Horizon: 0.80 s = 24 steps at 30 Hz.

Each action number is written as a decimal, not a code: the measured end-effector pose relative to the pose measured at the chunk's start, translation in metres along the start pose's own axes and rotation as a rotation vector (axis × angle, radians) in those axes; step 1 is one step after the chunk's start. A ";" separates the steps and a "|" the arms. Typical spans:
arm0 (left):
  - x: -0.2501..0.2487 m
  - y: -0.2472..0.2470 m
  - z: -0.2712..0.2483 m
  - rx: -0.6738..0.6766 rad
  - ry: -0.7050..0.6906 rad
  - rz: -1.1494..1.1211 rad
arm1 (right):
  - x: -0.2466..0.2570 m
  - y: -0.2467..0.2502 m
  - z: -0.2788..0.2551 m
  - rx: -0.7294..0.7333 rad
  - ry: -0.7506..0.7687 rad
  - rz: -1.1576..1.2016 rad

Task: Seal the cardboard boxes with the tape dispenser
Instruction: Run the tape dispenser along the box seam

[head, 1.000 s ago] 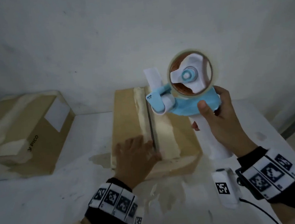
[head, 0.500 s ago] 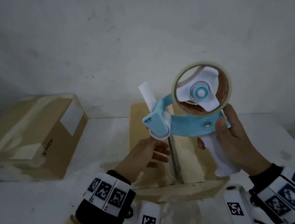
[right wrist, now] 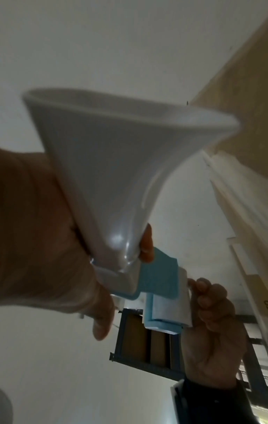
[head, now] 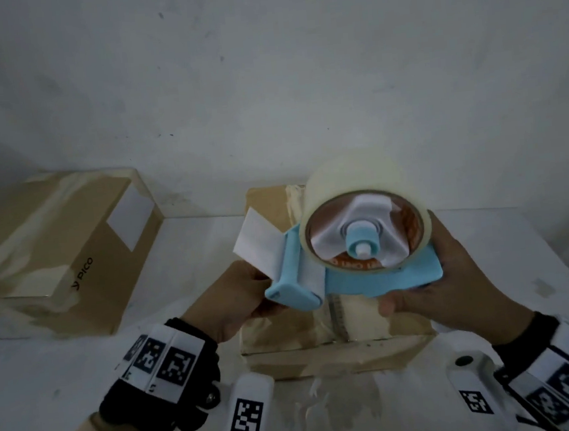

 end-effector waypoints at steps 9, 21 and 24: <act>0.019 0.009 -0.016 -0.123 -0.079 -0.091 | 0.008 -0.007 -0.006 0.098 -0.014 -0.082; 0.046 0.042 -0.039 -0.293 -0.023 0.048 | 0.020 0.012 -0.010 0.153 -0.069 -0.157; 0.050 0.044 -0.037 -0.362 -0.011 0.065 | 0.015 0.009 -0.010 0.203 -0.109 -0.182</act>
Point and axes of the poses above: each hand's wrist, its own z-axis towards the middle knuckle, its own y-axis out of the back of the hand, x = y × z, the point moved 2 cm from there along z, towards the middle knuckle
